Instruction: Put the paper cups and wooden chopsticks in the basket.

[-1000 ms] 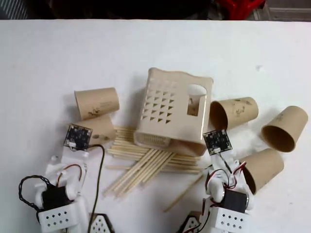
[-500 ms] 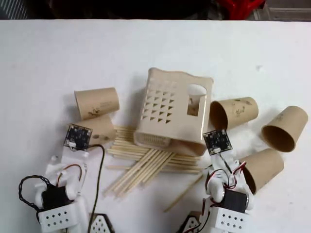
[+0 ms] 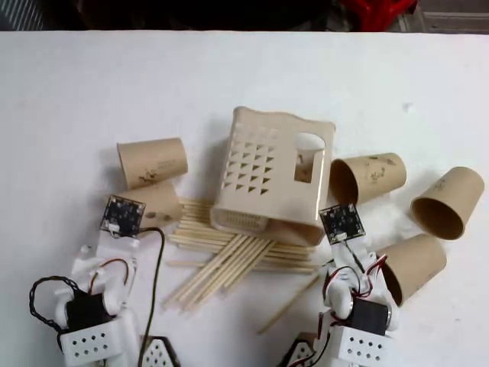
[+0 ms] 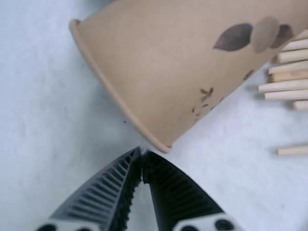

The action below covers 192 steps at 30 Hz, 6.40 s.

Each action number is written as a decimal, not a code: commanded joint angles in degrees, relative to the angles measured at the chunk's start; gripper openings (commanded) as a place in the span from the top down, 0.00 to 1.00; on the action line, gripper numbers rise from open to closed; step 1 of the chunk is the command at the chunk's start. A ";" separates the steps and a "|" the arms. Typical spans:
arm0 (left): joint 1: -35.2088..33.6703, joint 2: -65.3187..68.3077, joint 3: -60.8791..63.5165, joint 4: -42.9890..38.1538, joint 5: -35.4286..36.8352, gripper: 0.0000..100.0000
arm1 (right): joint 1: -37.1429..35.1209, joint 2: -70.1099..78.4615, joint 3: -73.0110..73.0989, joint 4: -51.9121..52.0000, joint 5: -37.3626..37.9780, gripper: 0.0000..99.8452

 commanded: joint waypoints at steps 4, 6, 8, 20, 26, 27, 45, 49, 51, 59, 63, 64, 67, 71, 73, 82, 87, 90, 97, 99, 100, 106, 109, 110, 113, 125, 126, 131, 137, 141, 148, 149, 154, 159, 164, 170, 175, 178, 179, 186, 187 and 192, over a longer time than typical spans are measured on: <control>-0.40 -0.40 -0.09 0.26 -0.26 0.97 | -0.22 -0.22 0.53 0.13 0.35 0.98; -0.40 -0.40 -0.09 0.26 -0.26 0.97 | -1.01 -0.22 0.53 0.13 0.35 0.98; -0.40 -0.40 -0.09 0.26 -0.26 0.97 | -3.30 -0.31 0.53 0.04 0.44 0.98; -0.40 -0.40 -0.09 0.26 -0.26 0.97 | -6.29 -0.13 -12.40 -13.85 0.00 0.98; -0.40 -0.40 -0.09 0.26 -0.26 0.97 | -9.19 4.35 -28.92 -10.07 -3.08 0.98; -0.40 -0.40 -0.09 0.26 -0.26 0.97 | -9.45 6.73 -31.56 -10.07 -4.31 0.98; -0.40 -0.40 -0.09 0.26 -0.26 0.97 | -17.89 91.82 -86.59 -9.71 -21.27 0.83; -0.40 -0.40 -0.09 0.26 -0.26 0.97 | -15.69 103.34 -91.69 -9.63 -21.27 0.83; -0.40 -0.40 -0.09 0.26 -0.26 0.97 | -14.46 106.15 -92.40 -9.63 -21.27 0.83; -0.40 -0.40 -0.09 0.26 -0.26 0.97 | -13.32 112.13 -93.19 -13.05 -20.66 0.83; -0.40 -0.40 -0.09 0.26 -0.26 0.97 | -13.32 115.03 -93.27 -18.33 -20.66 0.83; -0.40 -0.40 -0.09 0.26 -0.26 0.97 | -13.32 115.74 -93.27 -19.65 -20.66 0.83; -0.40 -0.40 -0.09 0.26 -0.26 0.97 | -13.32 118.11 -93.27 -22.73 -20.66 0.84; -0.40 -0.40 -0.09 0.26 -0.26 0.97 | -12.79 119.25 -93.27 -25.27 -20.66 0.99; -0.40 -0.40 -0.09 0.26 -0.26 0.97 | -12.18 118.73 -93.36 -26.07 -21.01 0.97; -0.40 -0.40 -0.09 0.26 -0.26 0.97 | -11.21 111.87 -101.27 -22.64 -25.76 0.98; -0.40 -0.40 -0.09 0.26 -0.26 0.97 | -12.62 108.26 -109.19 -20.35 -31.30 0.98; -0.40 -0.40 -0.09 0.26 -0.26 0.97 | -13.76 107.56 -114.55 -20.53 -32.88 0.98; -0.40 -0.40 -0.09 0.26 -0.26 0.97 | -13.58 104.57 -120.26 -23.25 -32.97 0.98; -0.40 -0.40 -0.09 0.26 -0.26 0.97 | -13.58 99.91 -118.07 -22.46 -32.70 0.98; -0.40 -0.40 -0.09 0.26 -0.26 0.97 | -13.58 96.57 -116.22 -21.67 -32.70 0.98; -0.40 -0.40 -0.09 0.26 -0.26 0.97 | -14.11 71.08 -91.69 -24.31 -29.27 0.98; -0.40 -0.40 -0.09 0.26 -0.26 0.97 | -14.29 59.74 -74.37 -35.82 -27.08 0.98; -0.40 -0.40 -0.09 0.26 -0.26 0.97 | -14.81 57.45 -69.01 -39.78 -26.46 0.99; -0.40 -0.40 -0.09 0.26 -0.26 0.97 | -16.75 55.69 -58.46 -48.75 -24.18 0.99; -0.40 -0.40 -0.09 0.26 -0.26 0.97 | -18.51 93.49 -80.35 -58.86 -29.89 0.99; -0.40 -0.40 -0.09 0.26 -0.26 0.97 | -18.51 97.19 -83.69 -58.77 -30.95 0.99; -0.40 -0.40 -0.09 0.26 -0.26 0.97 | -18.51 111.08 -96.35 -58.77 -35.60 0.99; -0.40 -0.40 -0.09 0.26 -0.26 0.97 | -20.26 116.09 -97.58 -59.21 -37.10 0.99; -0.40 -0.40 -0.09 0.26 -0.26 0.97 | -20.09 115.38 -95.30 -59.21 -38.95 0.99; -0.40 -0.40 -0.09 0.26 -0.26 0.97 | -19.47 107.91 -79.56 -68.18 -39.03 0.99; -0.40 -0.40 -0.09 0.26 -0.26 0.97 | -19.47 106.51 -76.48 -70.64 -39.03 0.99; -0.40 -0.40 -0.09 0.26 -0.26 0.97 | -19.03 100.26 -62.07 -82.77 -37.71 0.99; -0.40 -0.40 -0.09 0.26 -0.26 0.97 | -19.12 94.29 -49.41 -89.89 -30.86 0.99; -0.40 -0.40 -0.09 0.26 -0.26 0.97 | -18.95 88.40 -40.88 -87.43 -23.91 0.91; -0.40 -0.40 -0.09 0.26 -0.26 0.97 | -16.66 82.86 -37.98 -80.48 -20.48 0.76; -0.40 -0.40 -0.09 0.26 -0.26 0.97 | -15.60 75.38 -38.15 -70.46 -16.44 0.75; -0.40 -0.40 -0.09 0.26 -0.26 0.97 | -16.31 70.99 -41.41 -61.49 -16.26 0.75; -0.40 -0.40 -0.09 0.26 -0.26 0.97 | -16.66 70.11 -42.99 -58.51 -16.35 0.75; -0.40 -0.40 -0.09 0.26 -0.26 0.97 | -16.92 68.70 -47.65 -50.51 -15.91 0.75; -0.40 -0.40 -0.09 0.26 -0.26 0.97 | -16.92 68.44 -47.65 -49.71 -15.91 0.75; -0.40 -0.40 -0.09 0.26 -0.26 0.97 | -17.27 64.31 -47.91 -38.99 -12.92 0.75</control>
